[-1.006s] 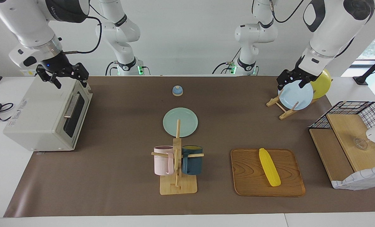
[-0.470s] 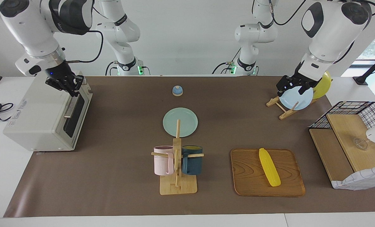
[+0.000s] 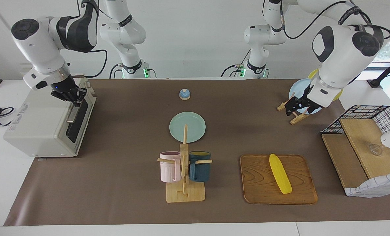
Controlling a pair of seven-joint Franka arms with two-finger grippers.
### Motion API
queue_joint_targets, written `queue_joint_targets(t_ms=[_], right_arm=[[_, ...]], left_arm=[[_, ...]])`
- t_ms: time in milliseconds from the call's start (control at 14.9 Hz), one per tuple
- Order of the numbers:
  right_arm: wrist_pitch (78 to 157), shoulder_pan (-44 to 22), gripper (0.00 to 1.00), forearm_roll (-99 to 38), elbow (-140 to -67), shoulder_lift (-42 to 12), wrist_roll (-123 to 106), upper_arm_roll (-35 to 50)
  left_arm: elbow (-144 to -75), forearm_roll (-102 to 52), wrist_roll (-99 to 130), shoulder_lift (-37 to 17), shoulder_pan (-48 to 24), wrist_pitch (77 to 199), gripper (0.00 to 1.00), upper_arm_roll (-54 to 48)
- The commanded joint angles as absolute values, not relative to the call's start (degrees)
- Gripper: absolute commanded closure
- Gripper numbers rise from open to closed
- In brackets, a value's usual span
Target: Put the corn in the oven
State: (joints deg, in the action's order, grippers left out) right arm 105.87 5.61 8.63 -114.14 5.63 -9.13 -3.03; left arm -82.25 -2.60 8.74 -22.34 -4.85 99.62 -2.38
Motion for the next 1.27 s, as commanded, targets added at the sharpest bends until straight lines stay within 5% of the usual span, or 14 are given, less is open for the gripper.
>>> queue_joint_targets(t_ms=[0, 201, 1073, 1141, 1208], right_arm=[[107.1, 6.2, 1.00, 9.8, -116.3, 7.5, -10.6, -2.8], [107.4, 6.4, 1.00, 9.8, -117.9, 7.6, -11.0, -2.8], [107.8, 7.6, 1.00, 12.7, -119.3, 6.7, -15.8, -3.3], [107.8, 7.6, 1.00, 12.7, -119.4, 6.8, -15.9, -3.3], [107.8, 7.6, 1.00, 12.7, -119.7, 6.8, -15.9, -3.3]], left_arm=[[-70.2, -3.5, 7.9, -34.1, -5.2, 99.9, 0.00, -2.4], [-63.6, -3.3, 7.9, -42.1, -5.4, 103.2, 0.00, -2.4], [-62.4, -3.0, 0.4, -49.7, -7.4, 108.2, 0.00, -2.0], [-62.3, -3.0, 0.4, -49.7, -7.4, 107.8, 0.02, -2.0], [-62.3, -3.0, 0.4, -49.7, -7.5, 107.7, 0.21, -1.9]])
